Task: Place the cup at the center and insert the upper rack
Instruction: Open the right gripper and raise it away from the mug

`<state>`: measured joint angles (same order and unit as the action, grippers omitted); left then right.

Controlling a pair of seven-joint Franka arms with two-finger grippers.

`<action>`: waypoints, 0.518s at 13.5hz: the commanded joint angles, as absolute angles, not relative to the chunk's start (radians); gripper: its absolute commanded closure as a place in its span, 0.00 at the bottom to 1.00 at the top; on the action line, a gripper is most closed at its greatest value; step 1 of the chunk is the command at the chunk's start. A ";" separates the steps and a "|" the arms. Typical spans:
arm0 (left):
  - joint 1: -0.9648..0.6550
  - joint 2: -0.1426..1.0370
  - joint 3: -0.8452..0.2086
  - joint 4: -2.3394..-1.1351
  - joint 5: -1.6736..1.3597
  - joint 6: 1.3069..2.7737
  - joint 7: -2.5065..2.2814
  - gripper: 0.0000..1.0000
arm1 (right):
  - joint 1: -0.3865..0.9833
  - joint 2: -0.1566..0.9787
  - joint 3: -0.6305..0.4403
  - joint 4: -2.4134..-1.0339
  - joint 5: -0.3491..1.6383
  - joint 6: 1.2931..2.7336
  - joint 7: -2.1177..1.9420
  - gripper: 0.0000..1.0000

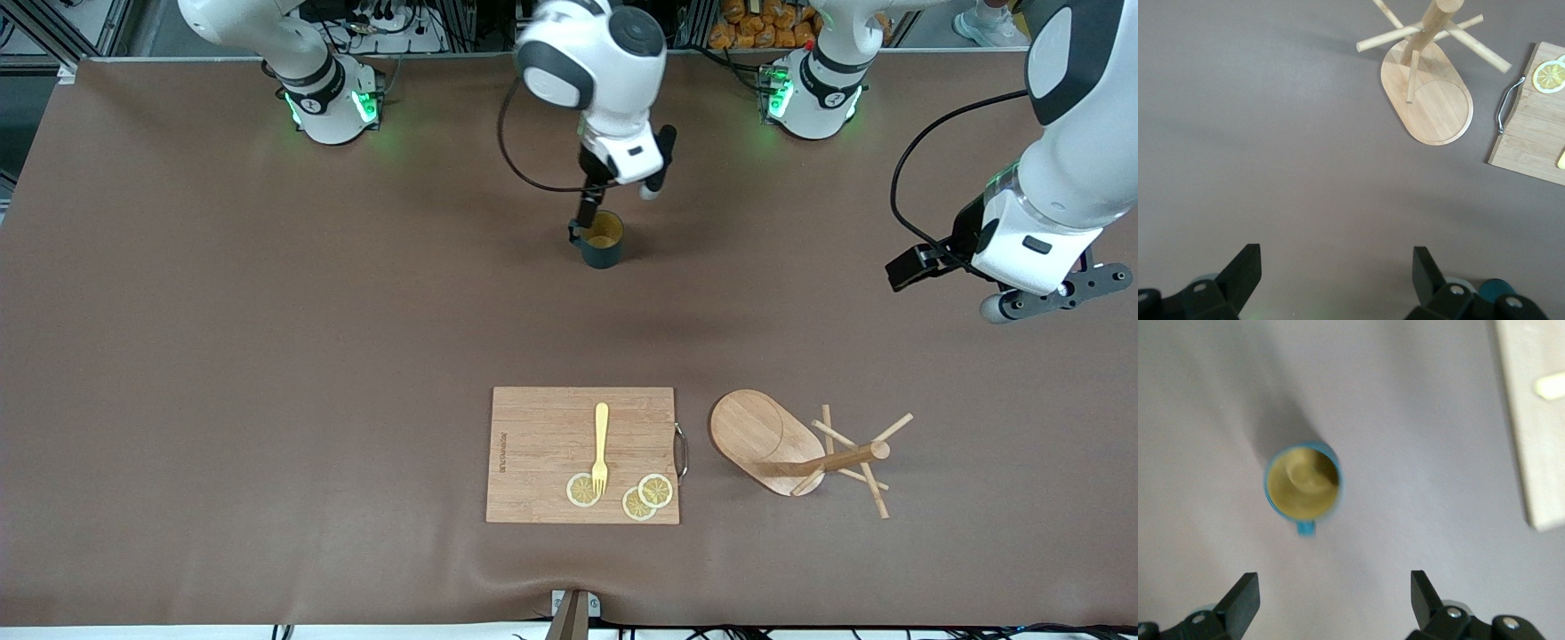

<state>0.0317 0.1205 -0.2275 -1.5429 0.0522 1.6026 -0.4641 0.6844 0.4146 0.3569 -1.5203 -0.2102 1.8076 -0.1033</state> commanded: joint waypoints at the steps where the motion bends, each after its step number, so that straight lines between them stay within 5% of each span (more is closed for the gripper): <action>1: -0.032 0.106 -0.167 -1.539 0.017 1.588 -0.508 0.00 | 0.499 0.278 0.417 -1.488 -0.132 1.651 -0.106 0.00; 7: -0.188 0.107 -0.126 -1.537 -0.015 1.588 -0.805 0.00 | 0.270 0.161 0.361 -1.385 -0.114 1.396 -0.106 0.00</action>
<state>-0.1231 0.1152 -0.1418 -1.5413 0.0014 1.6020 -0.6819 0.3209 0.1737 0.3781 -1.4033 -0.1334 1.4274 -0.1119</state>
